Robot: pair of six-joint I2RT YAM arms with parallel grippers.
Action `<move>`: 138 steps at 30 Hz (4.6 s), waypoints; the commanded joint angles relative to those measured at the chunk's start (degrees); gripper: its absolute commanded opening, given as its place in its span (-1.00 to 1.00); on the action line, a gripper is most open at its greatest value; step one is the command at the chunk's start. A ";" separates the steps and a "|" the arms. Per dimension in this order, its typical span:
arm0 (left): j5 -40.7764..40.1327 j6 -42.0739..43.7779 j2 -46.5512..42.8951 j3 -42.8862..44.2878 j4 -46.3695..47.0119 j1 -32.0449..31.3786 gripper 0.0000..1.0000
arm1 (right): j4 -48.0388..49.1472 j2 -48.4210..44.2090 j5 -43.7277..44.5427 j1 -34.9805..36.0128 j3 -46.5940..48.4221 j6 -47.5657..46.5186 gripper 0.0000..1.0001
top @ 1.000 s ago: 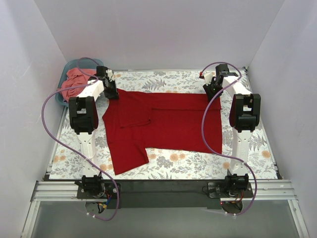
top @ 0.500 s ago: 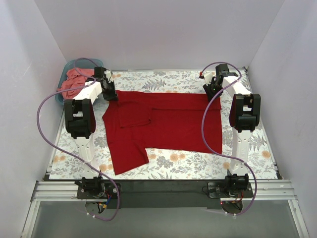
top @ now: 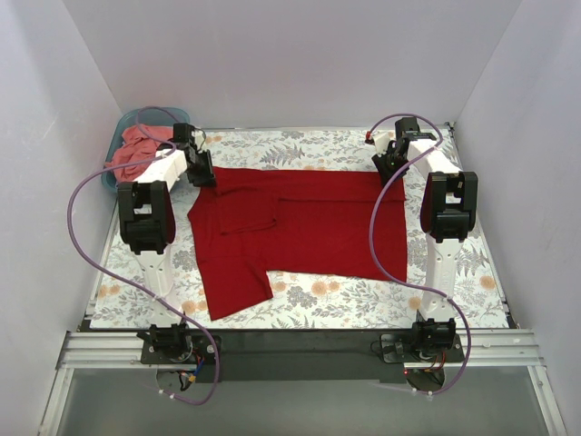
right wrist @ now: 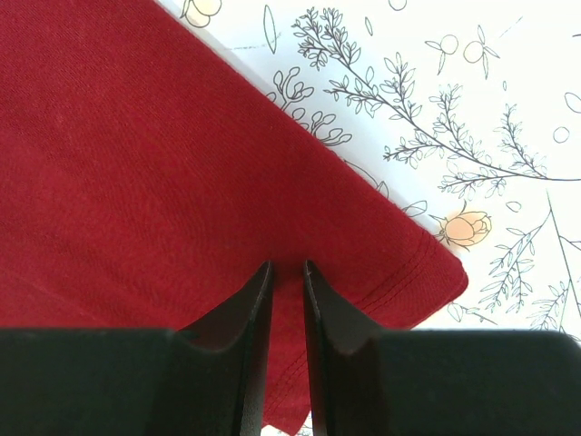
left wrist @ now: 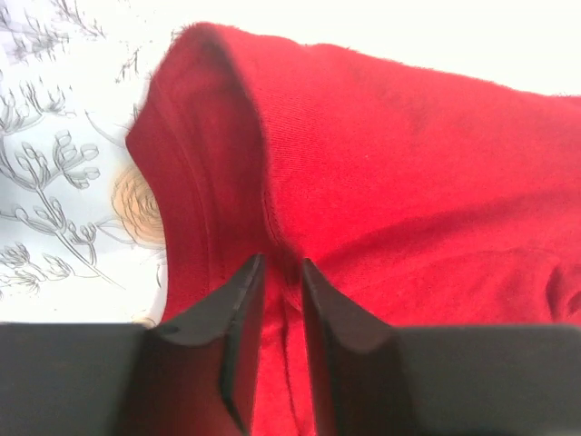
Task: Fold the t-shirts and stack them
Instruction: Fold the tshirt
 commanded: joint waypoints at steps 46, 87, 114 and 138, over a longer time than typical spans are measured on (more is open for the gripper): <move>5.05 2.82 19.76 32.32 1.85 -2.45 -0.31 | 2.63 12.10 16.07 -1.05 15.75 -1.99 -0.36; 28.83 31.29 -36.42 -24.80 -11.68 -2.63 0.47 | -0.72 -43.72 6.04 0.18 -55.88 -24.40 0.07; 19.43 61.61 -40.46 -42.47 -7.20 -11.94 -0.01 | 3.69 -40.03 10.00 0.18 -57.82 -24.49 -0.97; 8.26 65.74 -38.36 -51.52 -1.66 -15.28 -0.25 | 2.46 -39.32 10.00 0.18 -56.50 -25.28 -0.97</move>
